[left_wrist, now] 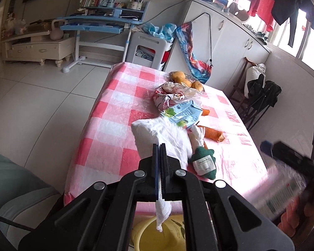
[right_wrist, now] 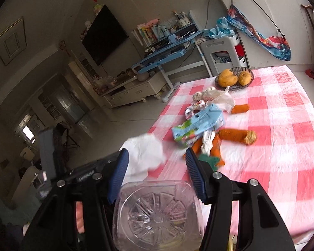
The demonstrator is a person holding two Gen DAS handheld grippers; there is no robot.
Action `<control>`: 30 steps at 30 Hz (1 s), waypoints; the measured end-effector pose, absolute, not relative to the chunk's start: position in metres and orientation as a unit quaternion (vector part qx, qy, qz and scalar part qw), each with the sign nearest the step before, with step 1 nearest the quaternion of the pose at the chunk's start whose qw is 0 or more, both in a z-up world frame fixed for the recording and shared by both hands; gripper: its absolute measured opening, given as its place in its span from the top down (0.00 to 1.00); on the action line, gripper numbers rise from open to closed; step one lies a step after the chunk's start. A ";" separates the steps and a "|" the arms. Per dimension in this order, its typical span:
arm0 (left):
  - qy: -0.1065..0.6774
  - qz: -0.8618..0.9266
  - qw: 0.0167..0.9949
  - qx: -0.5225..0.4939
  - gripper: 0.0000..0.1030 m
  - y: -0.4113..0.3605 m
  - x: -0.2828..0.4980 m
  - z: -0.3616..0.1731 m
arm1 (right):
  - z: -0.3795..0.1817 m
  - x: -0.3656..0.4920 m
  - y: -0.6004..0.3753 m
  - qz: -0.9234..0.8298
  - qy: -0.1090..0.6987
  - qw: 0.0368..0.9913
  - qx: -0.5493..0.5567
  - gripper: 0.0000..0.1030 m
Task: Collect trash
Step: 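Carry bottle and tissue over the yellow basin and open both tools to drop them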
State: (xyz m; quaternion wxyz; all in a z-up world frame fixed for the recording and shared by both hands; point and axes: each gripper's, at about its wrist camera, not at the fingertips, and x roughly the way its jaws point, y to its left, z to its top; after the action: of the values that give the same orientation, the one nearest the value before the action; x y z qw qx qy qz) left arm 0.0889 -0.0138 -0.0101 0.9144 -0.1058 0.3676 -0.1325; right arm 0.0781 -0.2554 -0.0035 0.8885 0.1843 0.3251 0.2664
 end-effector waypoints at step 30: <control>0.461 -0.239 0.854 -0.008 0.97 -0.064 -0.034 -0.046 | -0.057 0.033 -0.265 0.208 0.374 0.883 0.195 0.39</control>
State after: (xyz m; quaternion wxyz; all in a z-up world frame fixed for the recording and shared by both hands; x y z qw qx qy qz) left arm -0.0342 -0.0638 -0.0456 0.8543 -0.0083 0.4615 -0.2392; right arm 0.0328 -0.2649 -0.0575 0.8825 0.1954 0.3740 0.2077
